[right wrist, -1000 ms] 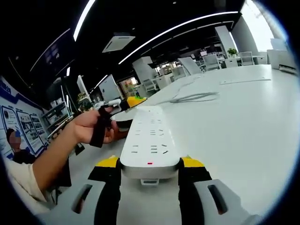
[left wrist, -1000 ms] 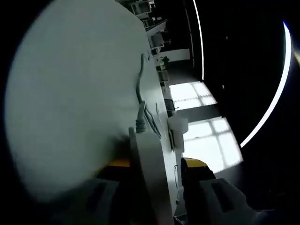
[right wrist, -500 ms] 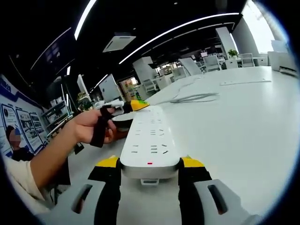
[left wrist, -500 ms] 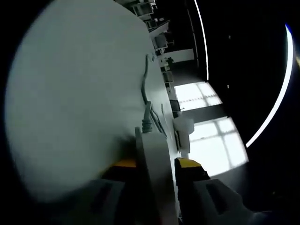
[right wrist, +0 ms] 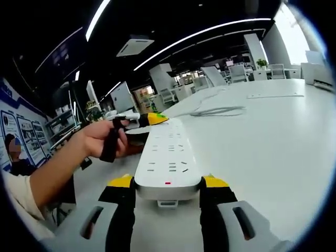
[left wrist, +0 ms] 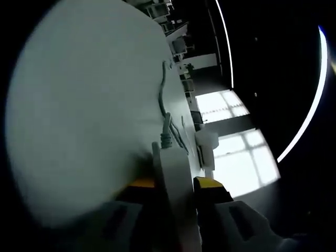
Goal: Pick up the power strip scattered on the table, fix it on the side mounting bracket of the table, and press the switch
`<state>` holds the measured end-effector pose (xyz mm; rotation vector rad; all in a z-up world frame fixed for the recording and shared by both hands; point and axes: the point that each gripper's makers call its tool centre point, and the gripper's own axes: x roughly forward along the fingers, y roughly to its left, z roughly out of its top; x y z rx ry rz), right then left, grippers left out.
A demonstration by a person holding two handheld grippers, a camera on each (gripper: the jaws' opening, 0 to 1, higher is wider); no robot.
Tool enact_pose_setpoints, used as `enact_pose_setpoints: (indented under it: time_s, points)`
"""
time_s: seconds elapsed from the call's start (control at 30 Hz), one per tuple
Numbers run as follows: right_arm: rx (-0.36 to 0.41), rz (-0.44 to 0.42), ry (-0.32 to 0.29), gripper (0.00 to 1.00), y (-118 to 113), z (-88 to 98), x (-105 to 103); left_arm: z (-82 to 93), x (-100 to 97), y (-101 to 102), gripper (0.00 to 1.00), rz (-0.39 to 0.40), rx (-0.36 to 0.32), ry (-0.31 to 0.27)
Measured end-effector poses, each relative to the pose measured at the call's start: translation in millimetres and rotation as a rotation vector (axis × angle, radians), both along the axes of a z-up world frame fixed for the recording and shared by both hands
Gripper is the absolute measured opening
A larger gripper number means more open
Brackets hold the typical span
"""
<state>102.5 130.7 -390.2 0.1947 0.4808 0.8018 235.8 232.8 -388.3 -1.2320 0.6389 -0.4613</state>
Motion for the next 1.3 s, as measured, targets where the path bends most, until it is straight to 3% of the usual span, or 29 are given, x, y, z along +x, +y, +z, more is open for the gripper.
enact_pose_setpoints:
  time_s: [0.47, 0.77, 0.83, 1.1, 1.2, 1.3]
  points:
    - [-0.090, 0.025, -0.117, 0.45, 3, 1.6, -1, -1.9, -0.9, 1, 0.26, -0.016, -0.066, 0.055]
    - [-0.068, 0.025, -0.182, 0.50, 4, 20.8, -2, -0.6, -2.2, 1, 0.26, -0.025, -0.088, 0.061]
    - [-0.063, 0.017, -0.223, 0.50, 2, 25.2, 0, -0.8, -1.7, 1, 0.26, -0.024, -0.087, 0.065]
    - [-0.039, 0.032, -0.253, 0.49, 0, 31.4, -3, 1.4, -0.4, 3, 0.26, -0.039, -0.105, 0.065]
    - [-0.020, 0.037, -0.261, 0.43, 0, 36.0, -3, 3.3, 1.2, 4, 0.26, -0.040, -0.103, 0.059]
    - [-0.002, 0.044, -0.278, 0.45, 1, 40.5, -4, 3.9, 3.3, 6, 0.26, -0.039, -0.103, 0.055]
